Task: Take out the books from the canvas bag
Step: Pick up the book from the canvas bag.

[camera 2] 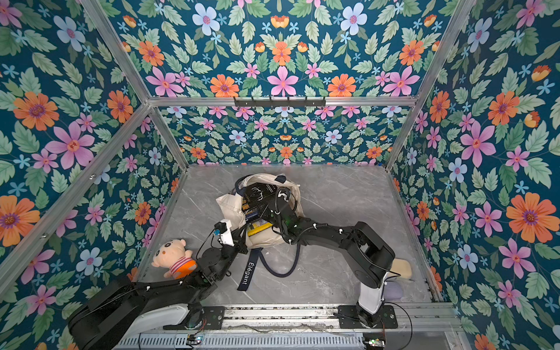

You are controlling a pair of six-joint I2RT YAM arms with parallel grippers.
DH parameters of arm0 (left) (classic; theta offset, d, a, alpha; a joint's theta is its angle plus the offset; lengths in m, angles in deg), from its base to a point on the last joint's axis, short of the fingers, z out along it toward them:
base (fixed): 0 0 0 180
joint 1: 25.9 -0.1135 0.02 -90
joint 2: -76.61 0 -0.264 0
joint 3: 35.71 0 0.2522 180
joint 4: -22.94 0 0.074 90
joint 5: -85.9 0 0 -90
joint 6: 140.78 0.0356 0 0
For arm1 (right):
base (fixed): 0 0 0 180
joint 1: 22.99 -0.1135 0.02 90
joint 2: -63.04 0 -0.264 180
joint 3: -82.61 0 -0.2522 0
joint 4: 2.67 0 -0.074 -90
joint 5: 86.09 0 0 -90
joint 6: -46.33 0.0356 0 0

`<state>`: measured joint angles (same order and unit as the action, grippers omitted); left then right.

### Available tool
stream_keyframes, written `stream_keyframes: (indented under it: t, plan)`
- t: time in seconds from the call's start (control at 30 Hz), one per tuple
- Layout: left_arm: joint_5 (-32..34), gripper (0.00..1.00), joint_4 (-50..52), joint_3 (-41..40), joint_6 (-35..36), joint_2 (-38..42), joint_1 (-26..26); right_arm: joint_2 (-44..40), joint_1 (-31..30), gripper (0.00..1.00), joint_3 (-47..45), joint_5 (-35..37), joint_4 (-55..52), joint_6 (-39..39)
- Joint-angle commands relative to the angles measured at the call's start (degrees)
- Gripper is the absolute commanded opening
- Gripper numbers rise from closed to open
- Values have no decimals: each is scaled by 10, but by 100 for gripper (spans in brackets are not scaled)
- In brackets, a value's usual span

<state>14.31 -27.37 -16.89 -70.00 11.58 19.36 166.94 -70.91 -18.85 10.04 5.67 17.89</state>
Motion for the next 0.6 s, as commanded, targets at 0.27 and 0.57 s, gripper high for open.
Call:
stream_keyframes:
  t: [0.27,0.57]
  plan:
    - [-21,0,-44,3,-1,8,1,23,3,41,29,26,5,59]
    - [-30,0,-48,4,-3,2,1,59,23,36,84,18,-17,62]
